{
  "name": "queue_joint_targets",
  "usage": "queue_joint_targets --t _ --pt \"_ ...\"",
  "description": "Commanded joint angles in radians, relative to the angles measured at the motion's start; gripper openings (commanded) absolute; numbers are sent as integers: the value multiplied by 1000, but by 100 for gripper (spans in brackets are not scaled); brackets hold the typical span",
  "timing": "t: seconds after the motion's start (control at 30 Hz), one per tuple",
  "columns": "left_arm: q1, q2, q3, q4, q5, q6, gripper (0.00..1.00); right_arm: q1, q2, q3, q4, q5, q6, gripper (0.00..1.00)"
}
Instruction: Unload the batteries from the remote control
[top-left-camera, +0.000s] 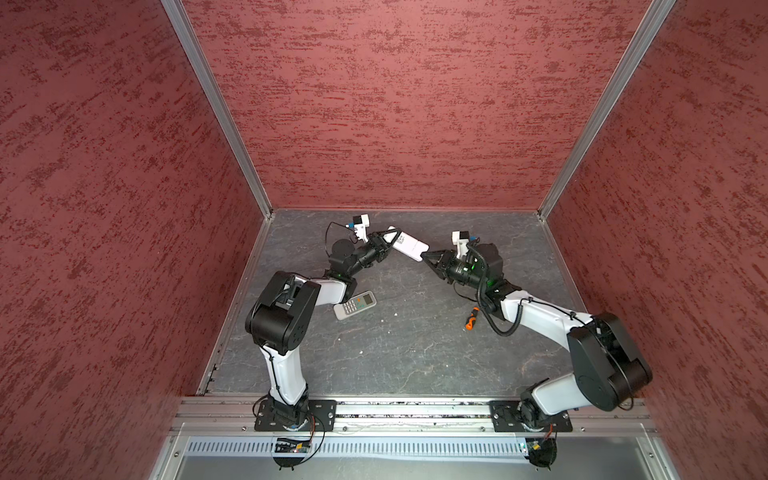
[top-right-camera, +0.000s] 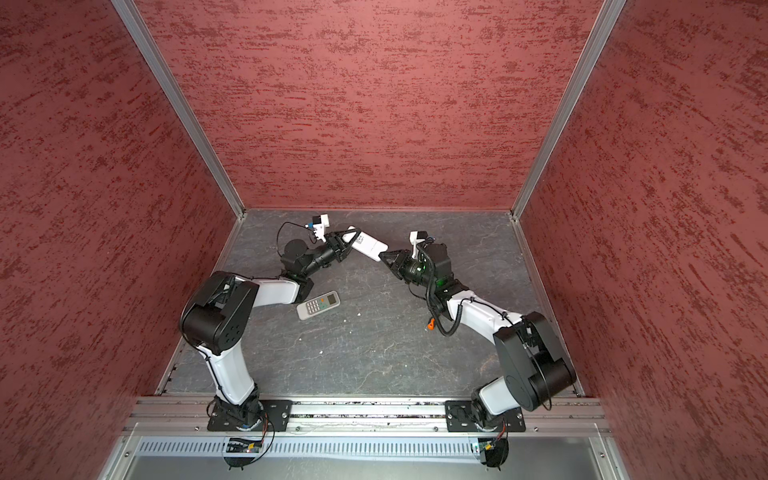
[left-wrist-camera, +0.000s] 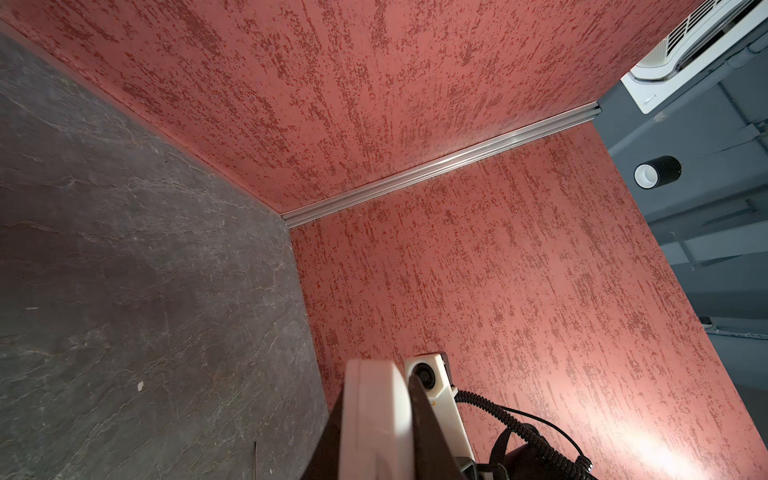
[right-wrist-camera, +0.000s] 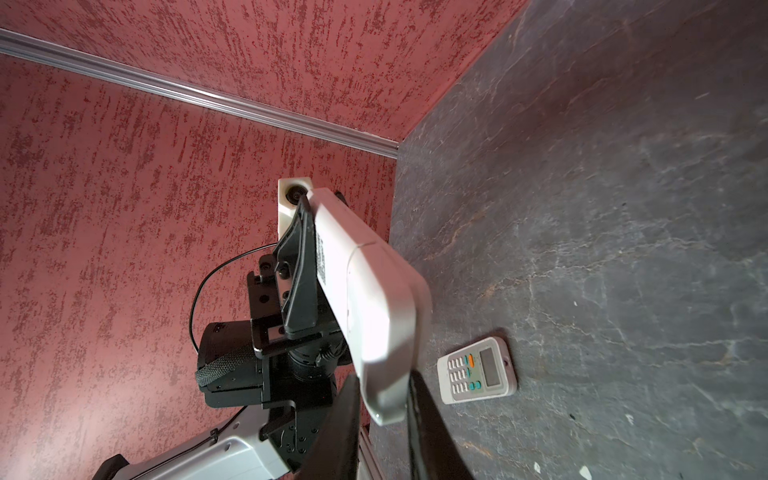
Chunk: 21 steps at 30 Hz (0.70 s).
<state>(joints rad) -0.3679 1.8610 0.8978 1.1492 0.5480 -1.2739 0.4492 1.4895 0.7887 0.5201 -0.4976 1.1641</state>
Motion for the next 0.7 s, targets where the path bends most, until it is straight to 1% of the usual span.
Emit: queue_joint_targets --t 0.0,0.3,0.67 --pt "-6 1 6 28 15 17 0 1 -31 3 60 -8 22 20" --pt "1 -12 3 29 20 8 0 0 -31 1 49 -1 3 17" --pt "12 6 9 90 42 -74 0 -4 -31 2 50 -3 -34 16"
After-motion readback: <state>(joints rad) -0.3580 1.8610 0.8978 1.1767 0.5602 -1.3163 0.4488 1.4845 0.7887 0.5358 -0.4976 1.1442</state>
